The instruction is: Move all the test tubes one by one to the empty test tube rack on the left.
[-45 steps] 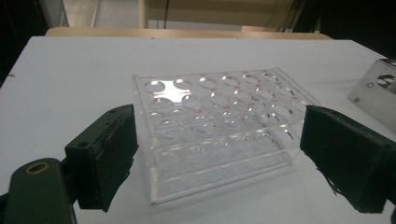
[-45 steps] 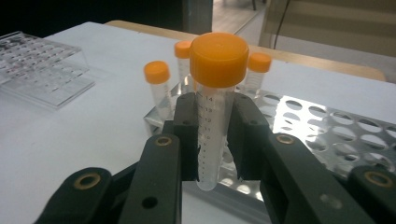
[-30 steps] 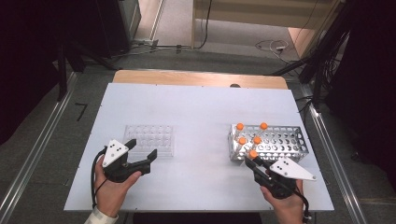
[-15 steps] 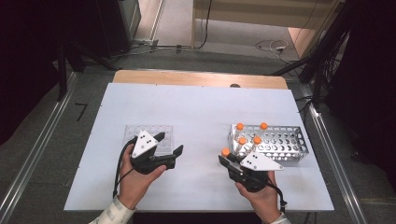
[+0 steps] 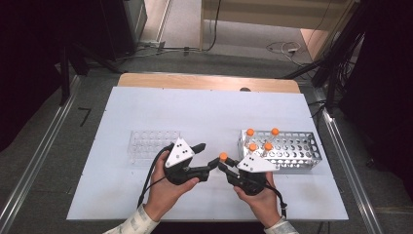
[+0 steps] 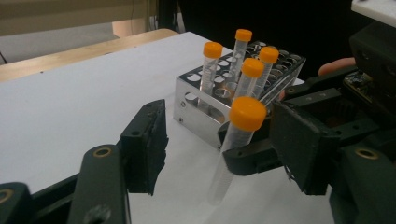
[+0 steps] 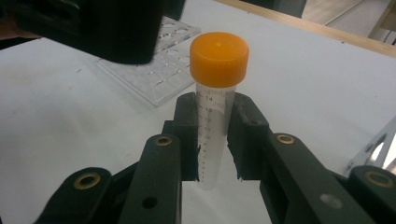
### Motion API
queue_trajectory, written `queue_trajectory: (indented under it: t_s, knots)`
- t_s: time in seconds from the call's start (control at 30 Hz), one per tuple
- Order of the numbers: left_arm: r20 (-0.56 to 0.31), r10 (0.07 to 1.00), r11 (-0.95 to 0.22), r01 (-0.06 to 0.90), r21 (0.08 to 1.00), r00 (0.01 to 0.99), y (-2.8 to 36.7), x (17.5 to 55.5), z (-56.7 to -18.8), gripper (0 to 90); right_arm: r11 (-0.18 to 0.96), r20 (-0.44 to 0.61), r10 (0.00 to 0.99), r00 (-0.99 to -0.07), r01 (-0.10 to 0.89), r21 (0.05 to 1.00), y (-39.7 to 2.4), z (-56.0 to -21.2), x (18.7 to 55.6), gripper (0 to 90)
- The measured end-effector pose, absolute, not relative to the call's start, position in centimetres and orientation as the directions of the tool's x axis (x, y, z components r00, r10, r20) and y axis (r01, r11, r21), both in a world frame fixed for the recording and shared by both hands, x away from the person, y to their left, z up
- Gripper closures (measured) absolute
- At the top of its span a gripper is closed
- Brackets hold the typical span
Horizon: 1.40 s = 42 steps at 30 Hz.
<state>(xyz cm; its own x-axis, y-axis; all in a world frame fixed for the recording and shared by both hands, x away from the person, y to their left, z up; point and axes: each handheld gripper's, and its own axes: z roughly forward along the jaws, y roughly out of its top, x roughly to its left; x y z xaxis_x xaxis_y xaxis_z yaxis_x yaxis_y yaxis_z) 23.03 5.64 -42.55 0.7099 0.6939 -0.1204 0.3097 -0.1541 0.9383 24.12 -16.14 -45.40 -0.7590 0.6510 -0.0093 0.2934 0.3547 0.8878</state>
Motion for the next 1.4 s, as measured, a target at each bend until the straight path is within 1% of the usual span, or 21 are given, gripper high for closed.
queue_trajectory:
  t_s: [0.17, 0.33, 0.53, 0.63, 0.77, 0.8, 0.83, 0.9, 1.03, 1.13, 1.3, 1.4]
  knots:
    - [-0.111, 0.674, -0.165, 0.295, 0.941, 0.73, 5.0, 22.8, -42.7, 47.9, 0.358, -0.009, 0.631, -0.776, 0.281, 0.89, -15.3, -45.3, 23.9, 72.3]
    - [-0.105, 0.669, -0.168, 0.287, 0.943, 0.736, 4.9, 22.8, -42.6, 52.2, 0.36, -0.011, 0.616, -0.788, 0.269, 0.893, -14.7, -45.2, 23.8, 72.3]
    - [-0.083, 0.671, -0.2, 0.288, 0.937, 0.737, 4.7, 22.7, -43.0, 60.8, 0.364, -0.013, 0.609, -0.793, 0.264, 0.893, -14.4, -45.2, 23.6, 72.3]
    - [-0.079, 0.673, -0.204, 0.287, 0.936, 0.736, 4.8, 22.8, -43.1, 68.0, 0.365, -0.014, 0.608, -0.794, 0.263, 0.893, -14.4, -45.1, 23.6, 72.3]
    - [-0.068, 0.673, -0.212, 0.281, 0.936, 0.736, 4.9, 22.8, -43.1, 70.3, 0.362, -0.009, 0.611, -0.792, 0.269, 0.893, -14.4, -45.2, 23.5, 71.7]
    - [-0.065, 0.675, -0.215, 0.28, 0.935, 0.735, 5.0, 22.8, -43.0, 70.3, 0.363, -0.01, 0.61, -0.792, 0.268, 0.893, -14.4, -45.2, 23.5, 69.7]
    - [-0.063, 0.676, -0.214, 0.278, 0.936, 0.734, 5.1, 22.9, -43.0, 70.4, 0.36, -0.004, 0.607, -0.794, 0.271, 0.893, -14.4, -45.1, 23.5, 64.9]
    - [-0.075, 0.683, -0.201, 0.286, 0.937, 0.726, 5.7, 23.1, -42.8, 70.5, 0.348, 0.017, 0.6, -0.8, 0.28, 0.894, -14.4, -45.0, 23.4, 52.0]
    - [-0.112, 0.7, -0.154, 0.302, 0.941, 0.706, 7.2, 23.5, -42.1, 70.5, 0.327, 0.042, 0.597, -0.801, 0.29, 0.899, -14.8, -44.7, 23.4, 38.9]
    - [-0.129, 0.707, -0.13, 0.307, 0.943, 0.695, 8.3, 23.5, -41.4, 70.6, 0.315, 0.054, 0.601, -0.797, 0.298, 0.901, -15.1, -44.6, 23.4, 35.3]
    - [-0.146, 0.72, -0.092, 0.302, 0.949, 0.679, 9.8, 23.6, -40.3, 70.5, 0.304, 0.064, 0.602, -0.796, 0.303, 0.903, -15.3, -44.6, 23.4, 34.1]
    - [-0.142, 0.736, -0.085, 0.299, 0.95, 0.662, 10.7, 23.7, -39.9, 70.5, 0.303, 0.063, 0.604, -0.794, 0.302, 0.904, -15.4, -44.6, 23.3, 34.1]
